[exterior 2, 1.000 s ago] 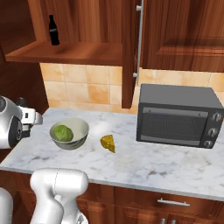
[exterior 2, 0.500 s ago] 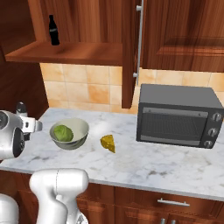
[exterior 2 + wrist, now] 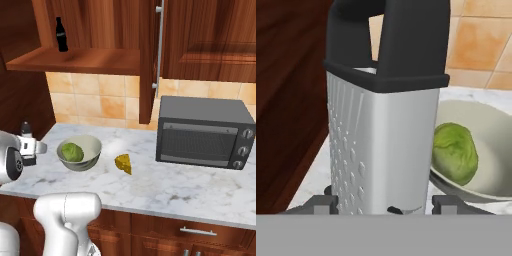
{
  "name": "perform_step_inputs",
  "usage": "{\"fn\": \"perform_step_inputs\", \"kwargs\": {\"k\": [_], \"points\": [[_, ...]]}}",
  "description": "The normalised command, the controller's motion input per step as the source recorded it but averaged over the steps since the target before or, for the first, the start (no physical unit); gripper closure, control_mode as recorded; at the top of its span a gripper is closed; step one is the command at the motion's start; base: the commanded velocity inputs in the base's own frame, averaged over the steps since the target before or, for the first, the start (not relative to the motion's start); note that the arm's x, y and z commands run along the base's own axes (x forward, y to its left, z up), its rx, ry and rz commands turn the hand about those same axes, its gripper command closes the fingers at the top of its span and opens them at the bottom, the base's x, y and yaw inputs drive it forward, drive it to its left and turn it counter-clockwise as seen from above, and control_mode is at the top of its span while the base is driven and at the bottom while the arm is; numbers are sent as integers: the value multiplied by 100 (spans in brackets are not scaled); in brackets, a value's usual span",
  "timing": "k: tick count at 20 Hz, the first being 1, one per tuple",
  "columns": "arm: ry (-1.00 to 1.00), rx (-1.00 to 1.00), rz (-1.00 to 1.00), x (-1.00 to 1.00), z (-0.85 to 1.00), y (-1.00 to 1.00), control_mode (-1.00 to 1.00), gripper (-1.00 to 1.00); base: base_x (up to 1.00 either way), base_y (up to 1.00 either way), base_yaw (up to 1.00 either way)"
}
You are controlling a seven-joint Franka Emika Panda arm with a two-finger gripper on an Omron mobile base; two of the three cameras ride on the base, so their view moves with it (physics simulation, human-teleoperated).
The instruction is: Pick the cheese from the fridge and the cheese grater from the cabinet and place them next to the salad bowl.
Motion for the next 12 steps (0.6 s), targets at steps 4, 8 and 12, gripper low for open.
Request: {"fn": "perform_step_inputs", "kwargs": {"k": [4,8,12], "points": [[-1,0,-2,0,-42,0,-100,100,0,0,0],[-1,0,0,0,-55,0,-100,100,0,0,0],[-2,0,0,0,-54,0,-100,100,0,0,0]]}}
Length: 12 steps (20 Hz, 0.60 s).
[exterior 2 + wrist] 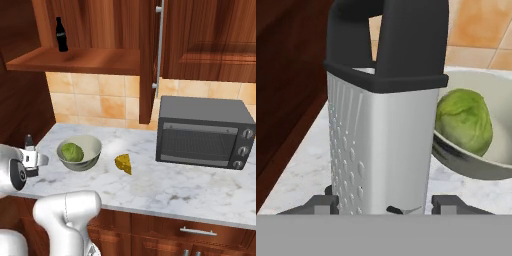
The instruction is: Pick the cheese from the fridge and the cheese grater from the cabinet and place them next to the salad bowl.
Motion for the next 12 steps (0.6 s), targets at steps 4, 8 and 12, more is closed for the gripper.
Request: {"fn": "perform_step_inputs", "kwargs": {"k": [4,8,12], "points": [[0,0,0,0,-47,0,-100,100,0,0,0],[0,0,0,0,-32,0,-100,100,0,0,0],[0,0,0,0,-12,8,-100,100,0,0,0]]}}
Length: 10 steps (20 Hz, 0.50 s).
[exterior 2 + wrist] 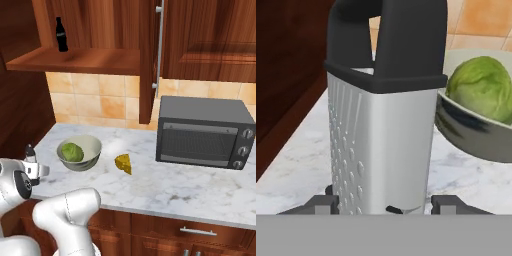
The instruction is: Pick the cheese from the fridge and the cheese grater from the cabinet and place them next to the salad bowl.
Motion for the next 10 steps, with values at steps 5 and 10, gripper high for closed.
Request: {"fn": "perform_step_inputs", "kwargs": {"k": [5,10], "points": [[-3,0,-2,6,-8,25,-100,100,0,0,0],[-4,0,-13,46,0,27,-100,100,0,0,0]]}}
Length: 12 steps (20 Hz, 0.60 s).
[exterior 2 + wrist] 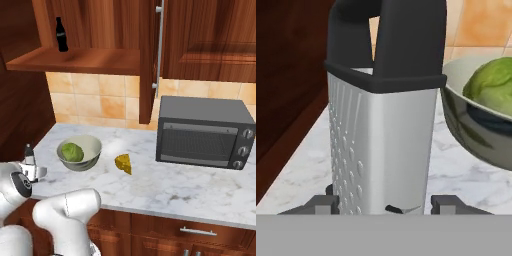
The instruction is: Pick the cheese from the fridge and the cheese grater from the cabinet and place them next to the salad bowl.
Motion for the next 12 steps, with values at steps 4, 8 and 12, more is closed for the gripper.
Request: {"fn": "perform_step_inputs", "kwargs": {"k": [4,8,12], "points": [[0,0,-20,48,0,29,-100,100,0,0,0],[0,0,-19,47,0,31,-100,100,0,0,0],[0,0,-8,33,0,22,-100,100,0,0,0]]}}
